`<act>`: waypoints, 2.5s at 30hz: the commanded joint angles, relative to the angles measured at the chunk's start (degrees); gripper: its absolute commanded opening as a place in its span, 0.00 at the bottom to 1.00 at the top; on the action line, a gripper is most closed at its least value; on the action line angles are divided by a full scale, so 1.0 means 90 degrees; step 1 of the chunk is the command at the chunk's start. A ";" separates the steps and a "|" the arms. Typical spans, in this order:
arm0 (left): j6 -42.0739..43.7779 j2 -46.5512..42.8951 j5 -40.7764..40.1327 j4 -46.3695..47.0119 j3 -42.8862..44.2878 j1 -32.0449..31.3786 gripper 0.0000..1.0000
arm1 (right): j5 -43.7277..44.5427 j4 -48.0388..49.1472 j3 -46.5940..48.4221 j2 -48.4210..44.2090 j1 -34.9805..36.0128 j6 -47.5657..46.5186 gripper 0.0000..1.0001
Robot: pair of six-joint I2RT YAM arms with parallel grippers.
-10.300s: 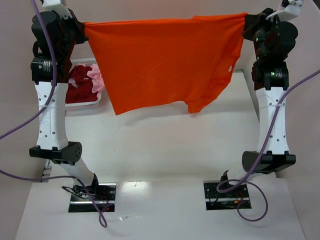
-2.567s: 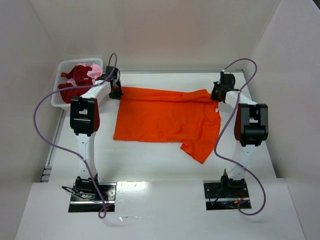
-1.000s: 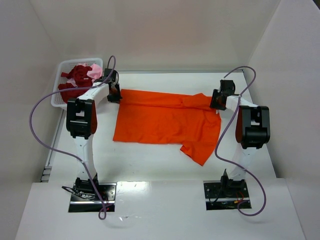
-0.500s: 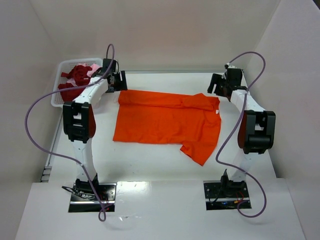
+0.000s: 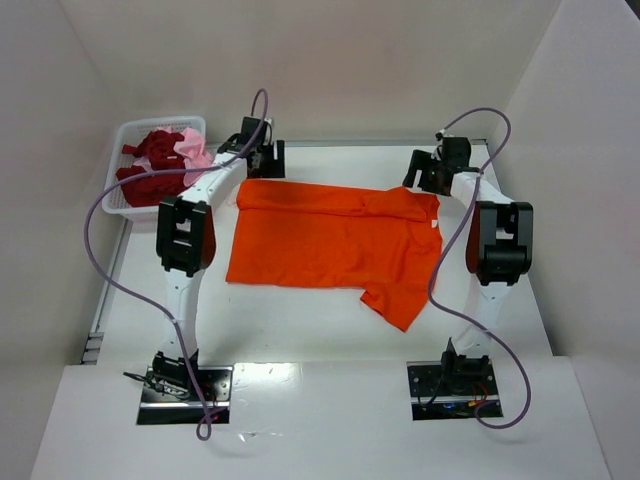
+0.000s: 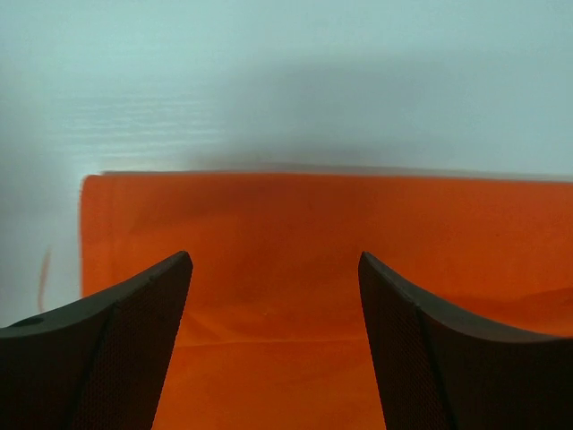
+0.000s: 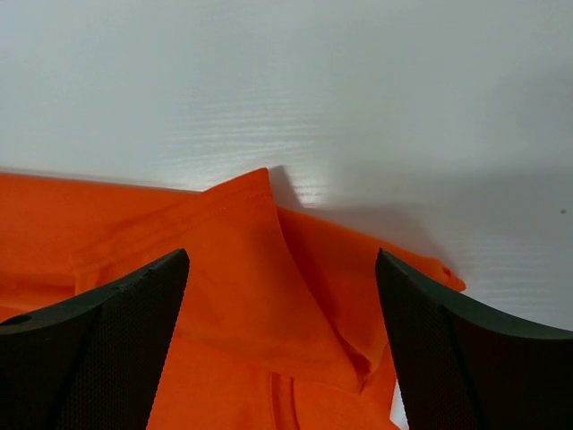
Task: Fold and stack the t-shirts
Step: Fold the flattened tshirt in 1/3 of the way
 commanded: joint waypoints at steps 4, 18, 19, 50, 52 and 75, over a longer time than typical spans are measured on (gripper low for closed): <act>0.0225 0.0049 -0.0430 0.0005 -0.0222 -0.0165 0.83 | -0.0027 -0.0123 0.0352 0.0201 0.0141 -0.0142 0.86; 0.0108 0.0391 -0.0771 -0.0005 -0.0428 -0.0351 0.83 | -0.0281 -0.0123 0.0615 0.0621 0.0317 -0.0328 0.75; 0.0108 0.0449 -0.0772 -0.0005 -0.0428 -0.0351 0.83 | -0.0281 -0.0123 0.0615 0.0679 0.0317 -0.0328 0.75; -0.0009 0.0909 -0.0782 -0.0298 -0.0242 -0.0292 0.85 | -0.1325 -0.1108 -0.0400 -0.0783 0.0376 -0.0445 0.21; -0.0009 0.0909 -0.0724 -0.0298 -0.0242 -0.0233 0.85 | -0.1511 -0.1177 -0.0761 -0.1048 0.0376 -0.0445 0.23; -0.0009 0.0791 -0.0606 -0.0298 -0.0360 -0.0233 0.85 | -0.0252 -0.1168 -0.0704 -0.1511 0.0376 -0.0318 0.81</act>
